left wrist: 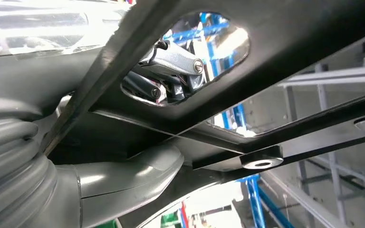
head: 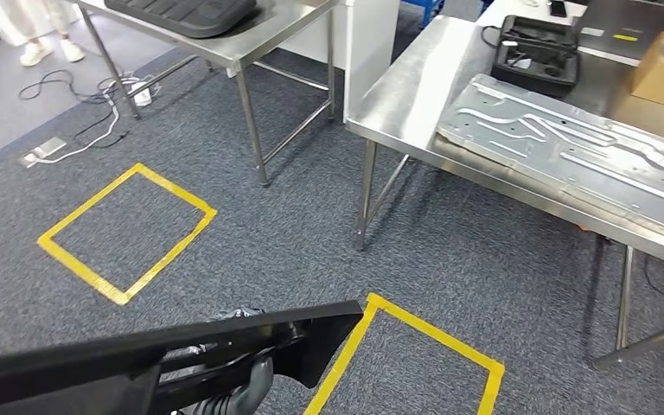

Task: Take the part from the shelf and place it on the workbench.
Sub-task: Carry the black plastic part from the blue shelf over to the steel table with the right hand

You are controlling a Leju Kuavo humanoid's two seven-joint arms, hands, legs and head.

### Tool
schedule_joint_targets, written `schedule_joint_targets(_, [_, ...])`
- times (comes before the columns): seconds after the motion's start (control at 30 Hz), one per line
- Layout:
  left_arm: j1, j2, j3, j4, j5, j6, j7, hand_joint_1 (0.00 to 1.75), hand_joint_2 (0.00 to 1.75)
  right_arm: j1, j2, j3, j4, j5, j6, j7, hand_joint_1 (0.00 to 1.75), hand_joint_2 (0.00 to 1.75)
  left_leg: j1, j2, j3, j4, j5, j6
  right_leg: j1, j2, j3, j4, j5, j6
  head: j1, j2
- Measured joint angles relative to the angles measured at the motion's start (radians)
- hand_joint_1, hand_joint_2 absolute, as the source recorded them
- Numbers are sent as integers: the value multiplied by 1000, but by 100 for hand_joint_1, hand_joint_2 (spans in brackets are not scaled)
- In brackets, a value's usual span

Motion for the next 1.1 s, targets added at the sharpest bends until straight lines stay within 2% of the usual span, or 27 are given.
schedule_joint_targets(0.03, [1,0,0,0,0,0,1,175,175,-1,0,0,0,0,0,-3,0,0,-1,12,-1,0,0,0,-1,-7,-30,64,-23,3,0,0])
schedule_joint_targets(0.07, [1,0,0,0,0,0,1,175,175,0,0,0,0,0,0,-4,0,0,-1,24,-1,0,-1,0,-2,-10,-45,96,-29,5,0,0])
schedule_joint_targets(0.1, [1,0,0,0,0,0,2,175,175,1,0,0,0,0,0,-5,0,0,-1,33,-1,1,-2,0,-4,-12,-39,88,-16,7,0,0])
schedule_joint_targets(0.13, [1,0,0,0,0,0,2,175,175,1,-1,0,0,0,0,-5,0,0,-1,43,0,1,-3,-2,-6,-19,-10,35,13,8,1,0])
schedule_joint_targets(0.17, [1,0,0,0,1,0,2,175,175,1,-2,0,0,0,0,-5,0,0,-1,51,2,1,-5,-5,-7,-34,34,-44,46,8,1,0])
schedule_joint_targets(0.23, [0,0,0,0,2,0,2,175,175,-2,-2,0,0,1,0,-4,0,0,-6,67,5,4,-11,-15,-4,-66,103,-173,88,3,0,0])
schedule_joint_targets(0.27, [-1,0,0,0,3,-1,2,175,175,-4,-1,0,0,1,0,-3,0,0,-10,73,6,5,-14,-21,-2,-74,115,-199,92,-3,-1,0])
schedule_joint_targets(0.33, [-3,0,0,0,3,-2,2,175,175,-4,0,0,0,2,0,1,0,0,-10,87,7,5,-17,-31,2,-60,111,-202,91,-17,-3,0])
schedule_joint_targets(0.37, [-4,0,0,0,3,-3,3,175,175,-3,0,0,0,2,0,3,0,0,-7,85,7,9,-22,-37,1,-52,109,-203,92,-23,-3,0])
schedule_joint_targets(0.4, [-4,0,0,0,3,-3,3,175,175,-2,0,0,0,2,0,5,0,0,-4,73,2,24,-34,-43,1,-44,108,-204,94,-29,-3,0])
schedule_joint_targets(0.43, [-4,0,0,0,4,-3,3,175,175,-2,0,0,0,2,0,6,0,0,-2,55,-13,61,-59,-48,-1,-36,107,-205,97,-35,-4,0])
schedule_joint_targets(0.5, [-3,0,1,0,4,-3,3,175,175,-3,0,0,0,2,-1,7,0,0,1,16,-74,196,-131,-53,-1,-20,104,-205,100,-41,-6,0])
schedule_joint_targets(0.53, [-2,0,1,0,4,-3,3,175,175,-4,-1,0,0,2,-1,7,0,0,1,8,-110,270,-161,-54,1,-11,102,-204,101,-43,-7,0])
schedule_joint_targets(0.57, [-1,1,1,0,4,-3,3,175,175,-4,-1,0,0,2,-1,7,0,0,0,5,-133,317,-171,-52,4,-1,102,-204,101,-44,-8,0])
schedule_joint_targets(0.6, [-1,1,1,0,4,-3,3,175,175,-3,0,0,0,2,-1,7,0,0,-1,3,-139,324,-162,-48,7,10,102,-204,102,-44,-8,0])
schedule_joint_targets(0.63, [-1,1,1,0,3,-3,3,175,175,-2,0,0,0,3,0,7,0,0,-4,-1,-124,287,-133,-41,10,21,103,-204,102,-44,-9,0])
schedule_joint_targets(0.67, [-1,1,1,0,2,-3,3,175,175,-2,0,0,0,3,0,7,0,0,-7,-12,-93,217,-93,-33,11,32,105,-204,103,-43,-9,0])
schedule_joint_targets(0.7, [-2,1,1,0,1,-3,3,175,175,-2,2,0,0,3,0,6,0,0,-10,-36,-59,140,-58,-22,13,42,105,-204,104,-41,-8,0])
schedule_joint_targets(0.73, [-3,1,1,0,0,-3,3,175,175,-3,3,0,0,3,0,5,0,0,-12,-54,-33,79,-33,-15,13,52,104,-203,105,-39,-8,0])
schedule_joint_targets(0.8, [-4,1,1,0,-2,-3,3,175,175,-5,5,0,0,4,-1,2,0,0,-16,-73,-14,27,-18,-7,11,70,97,-203,110,-30,-8,0])
schedule_joint_targets(0.87, [-5,1,1,0,-3,-3,4,175,175,-3,4,0,0,6,0,1,0,0,-17,-53,-14,21,-12,-1,8,79,91,-203,113,-20,-8,0])
schedule_joint_targets(0.9, [-6,0,1,0,-3,-4,4,175,175,-1,4,0,0,6,0,0,0,0,-16,-43,-12,17,-8,5,9,66,87,-195,107,-15,-6,0])
schedule_joint_targets(0.93, [-7,0,1,0,-4,-4,4,175,175,0,4,0,0,7,0,0,0,0,-15,-31,-10,13,-5,10,10,45,74,-167,89,-11,-4,0])
schedule_joint_targets(1.0, [-6,0,0,0,-5,-4,5,175,175,-1,5,0,0,8,0,-3,0,0,-17,-6,-9,11,-2,16,11,1,20,-46,21,-5,-1,0])
schedule_joint_targets(1.03, [-6,0,0,0,-6,-5,5,175,175,-2,5,0,0,8,0,-5,0,0,-18,7,-10,11,-3,17,10,-7,-13,28,-12,-3,0,0])
schedule_joint_targets(1.07, [-6,0,0,0,-6,-5,6,175,175,-2,5,0,0,9,0,-6,0,0,-19,19,-10,11,-3,17,9,-9,-37,83,-31,-1,0,0])
schedule_joint_targets(1.1, [-6,0,0,0,-7,-5,6,175,175,-1,5,0,0,10,0,-6,0,0,-20,30,-11,11,-3,17,9,-10,-43,101,-31,-1,0,0])
